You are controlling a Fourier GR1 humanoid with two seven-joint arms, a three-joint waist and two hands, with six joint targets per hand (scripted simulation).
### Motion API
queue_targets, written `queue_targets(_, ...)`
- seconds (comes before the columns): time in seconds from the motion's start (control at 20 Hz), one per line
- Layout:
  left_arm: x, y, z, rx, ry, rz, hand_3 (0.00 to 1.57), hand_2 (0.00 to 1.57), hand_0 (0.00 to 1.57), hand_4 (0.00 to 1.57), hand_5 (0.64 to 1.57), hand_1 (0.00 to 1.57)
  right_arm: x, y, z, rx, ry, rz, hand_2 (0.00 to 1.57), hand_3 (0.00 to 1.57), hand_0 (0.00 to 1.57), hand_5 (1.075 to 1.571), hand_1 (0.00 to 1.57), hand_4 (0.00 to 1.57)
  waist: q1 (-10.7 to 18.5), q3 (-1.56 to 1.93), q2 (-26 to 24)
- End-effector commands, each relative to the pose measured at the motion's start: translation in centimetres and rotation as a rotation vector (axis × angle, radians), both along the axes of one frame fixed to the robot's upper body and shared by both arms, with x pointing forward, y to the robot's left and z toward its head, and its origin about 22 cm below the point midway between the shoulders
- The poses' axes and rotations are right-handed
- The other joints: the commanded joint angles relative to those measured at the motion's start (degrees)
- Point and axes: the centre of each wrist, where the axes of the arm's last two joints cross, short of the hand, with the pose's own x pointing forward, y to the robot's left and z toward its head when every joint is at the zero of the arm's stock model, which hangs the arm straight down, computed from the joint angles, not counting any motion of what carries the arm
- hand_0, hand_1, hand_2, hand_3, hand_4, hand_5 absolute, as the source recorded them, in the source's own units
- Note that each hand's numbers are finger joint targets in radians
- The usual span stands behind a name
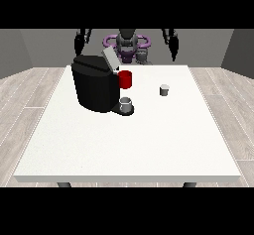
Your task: Insert the coffee pod into the coffee machine and close the lid
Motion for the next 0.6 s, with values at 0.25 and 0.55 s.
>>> queue_targets(0.25, 1.7, 2.9, 2.4, 0.274, -0.171, -0.197, 0.0, 0.0, 0.0, 0.0, 1.571, 0.0, 0.8, 1.7, -0.4, 0.063, -0.033, 0.068, 0.0, 0.0, 0.0, 1.571, 0.0, 0.0, -2.5, 1.05, 2.4)
queue_targets(0.55, 5.8, 7.6, 7.0, 0.493, -0.09, -0.181, 0.0, 0.0, 0.0, 0.0, 1.571, 0.0, 2.5, 4.5, 2.3, -0.099, -0.173, -0.028, 0.0, 0.0, 0.0, 1.571, 0.0, 0.0, -7.7, 1.03, 6.7)
